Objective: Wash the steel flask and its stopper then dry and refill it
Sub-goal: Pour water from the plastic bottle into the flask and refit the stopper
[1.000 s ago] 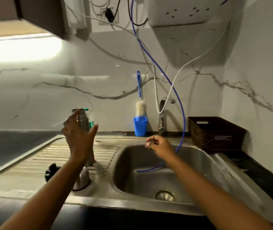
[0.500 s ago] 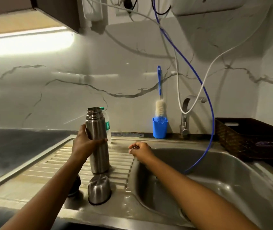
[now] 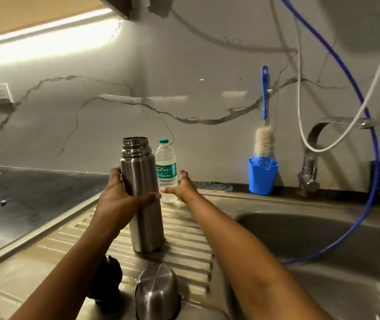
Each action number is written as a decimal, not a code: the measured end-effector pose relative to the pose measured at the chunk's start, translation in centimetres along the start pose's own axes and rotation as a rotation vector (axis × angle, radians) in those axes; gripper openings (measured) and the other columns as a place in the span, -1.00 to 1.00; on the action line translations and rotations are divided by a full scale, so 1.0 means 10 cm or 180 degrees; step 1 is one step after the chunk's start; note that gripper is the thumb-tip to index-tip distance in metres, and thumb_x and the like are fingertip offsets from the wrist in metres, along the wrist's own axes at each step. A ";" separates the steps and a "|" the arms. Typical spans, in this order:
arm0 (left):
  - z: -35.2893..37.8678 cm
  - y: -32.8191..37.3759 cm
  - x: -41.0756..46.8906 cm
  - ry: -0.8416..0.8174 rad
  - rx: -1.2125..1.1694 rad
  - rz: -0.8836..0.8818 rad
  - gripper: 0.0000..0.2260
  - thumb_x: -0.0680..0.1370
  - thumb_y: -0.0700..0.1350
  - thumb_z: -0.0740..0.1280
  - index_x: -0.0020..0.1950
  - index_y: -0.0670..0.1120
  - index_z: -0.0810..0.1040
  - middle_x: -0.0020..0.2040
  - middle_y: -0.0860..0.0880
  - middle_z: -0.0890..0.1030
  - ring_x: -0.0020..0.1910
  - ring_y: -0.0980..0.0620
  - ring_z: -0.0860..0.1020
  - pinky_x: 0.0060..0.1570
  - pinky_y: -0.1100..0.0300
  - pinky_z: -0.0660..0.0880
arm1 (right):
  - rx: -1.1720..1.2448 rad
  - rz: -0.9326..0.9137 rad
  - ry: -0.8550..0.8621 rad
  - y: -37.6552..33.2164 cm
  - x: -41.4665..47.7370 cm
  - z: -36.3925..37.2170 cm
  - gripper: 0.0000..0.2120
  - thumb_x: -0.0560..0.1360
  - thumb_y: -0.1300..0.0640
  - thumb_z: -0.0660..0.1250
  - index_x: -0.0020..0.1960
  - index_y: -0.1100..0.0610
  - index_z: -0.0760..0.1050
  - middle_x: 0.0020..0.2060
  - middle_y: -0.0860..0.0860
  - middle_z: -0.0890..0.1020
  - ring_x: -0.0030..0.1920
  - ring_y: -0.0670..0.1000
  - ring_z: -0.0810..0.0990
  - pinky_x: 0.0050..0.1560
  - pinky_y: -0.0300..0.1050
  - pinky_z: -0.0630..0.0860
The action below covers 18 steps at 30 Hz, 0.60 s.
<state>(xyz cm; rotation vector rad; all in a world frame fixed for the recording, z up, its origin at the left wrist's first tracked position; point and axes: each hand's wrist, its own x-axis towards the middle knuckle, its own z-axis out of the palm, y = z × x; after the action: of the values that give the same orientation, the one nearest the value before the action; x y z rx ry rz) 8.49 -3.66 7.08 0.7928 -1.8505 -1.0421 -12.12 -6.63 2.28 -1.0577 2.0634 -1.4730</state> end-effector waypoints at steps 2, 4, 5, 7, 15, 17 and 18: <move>0.01 -0.02 0.03 0.0023 0.0038 0.0005 -0.28 0.32 -0.21 0.55 0.36 0.00 0.25 -0.11 0.15 0.40 0.01 0.05 0.41 0.01 0.11 0.36 | 0.0278 -0.0021 0.0024 -0.01 0.17 0.12 -0.11 0.30 0.12 0.55 0.46 0.09 0.08 0.32 0.09 0.42 0.34 0.16 0.40 0.34 0.07 0.35; 0.00 -0.03 0.05 0.0044 0.0081 -0.0003 -0.27 0.31 -0.18 0.56 0.36 0.00 0.25 -0.09 0.12 0.40 0.01 0.05 0.40 0.02 0.12 0.35 | 0.0564 0.0017 0.0030 -0.03 0.29 0.21 -0.23 0.30 0.14 0.55 0.36 0.07 0.19 0.24 0.07 0.49 0.28 0.14 0.46 0.29 0.06 0.40; 0.00 -0.03 0.06 0.0037 0.0095 -0.0011 -0.26 0.31 -0.18 0.56 0.36 0.00 0.25 -0.07 0.10 0.40 0.02 0.04 0.40 0.02 0.11 0.35 | 0.0607 0.0047 0.0079 -0.04 0.33 0.23 -0.29 0.30 0.13 0.55 0.31 0.07 0.24 0.21 0.06 0.51 0.25 0.13 0.48 0.26 0.04 0.42; 0.01 -0.03 0.07 0.0008 0.0106 -0.0040 -0.26 0.30 -0.17 0.56 0.37 0.00 0.24 -0.04 0.08 0.42 0.02 0.03 0.41 0.03 0.10 0.36 | 0.0433 0.0049 0.0276 -0.06 0.35 0.23 -0.39 0.30 0.10 0.55 0.25 0.08 0.33 0.17 0.04 0.55 0.18 0.11 0.52 0.20 -0.02 0.46; -0.03 0.00 0.02 -0.0070 0.0302 -0.0119 -0.29 0.29 -0.08 0.58 0.33 -0.02 0.29 0.02 0.04 0.44 0.03 -0.01 0.44 0.07 0.01 0.43 | 0.0201 -0.0244 0.0498 0.02 -0.22 -0.14 -0.39 0.30 0.04 0.54 0.25 0.09 0.36 0.16 0.03 0.57 0.12 0.05 0.55 0.02 -0.18 0.44; -0.04 0.04 -0.03 -0.0117 0.0319 -0.0156 -0.32 0.29 -0.07 0.58 0.30 -0.04 0.31 -0.01 0.04 0.46 0.02 -0.01 0.46 0.06 0.00 0.44 | 0.0222 -0.0283 0.0477 0.04 -0.47 -0.32 -0.39 0.30 0.06 0.55 0.26 0.09 0.36 0.16 0.03 0.57 0.10 0.03 0.54 0.02 -0.18 0.43; -0.04 0.06 -0.07 -0.0136 0.0346 -0.0147 -0.33 0.28 -0.06 0.58 0.28 -0.04 0.32 -0.01 0.03 0.47 0.02 -0.03 0.47 0.07 -0.01 0.46 | 0.0269 -0.0279 0.0460 0.03 -0.62 -0.42 -0.39 0.29 0.06 0.55 0.26 0.08 0.37 0.15 0.02 0.57 0.09 0.01 0.54 0.04 -0.18 0.44</move>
<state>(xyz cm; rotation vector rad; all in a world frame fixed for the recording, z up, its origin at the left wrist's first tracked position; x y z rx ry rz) 9.08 -2.98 7.48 0.8869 -1.9468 -1.0009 -11.17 0.76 2.88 -1.0485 2.0536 -1.7106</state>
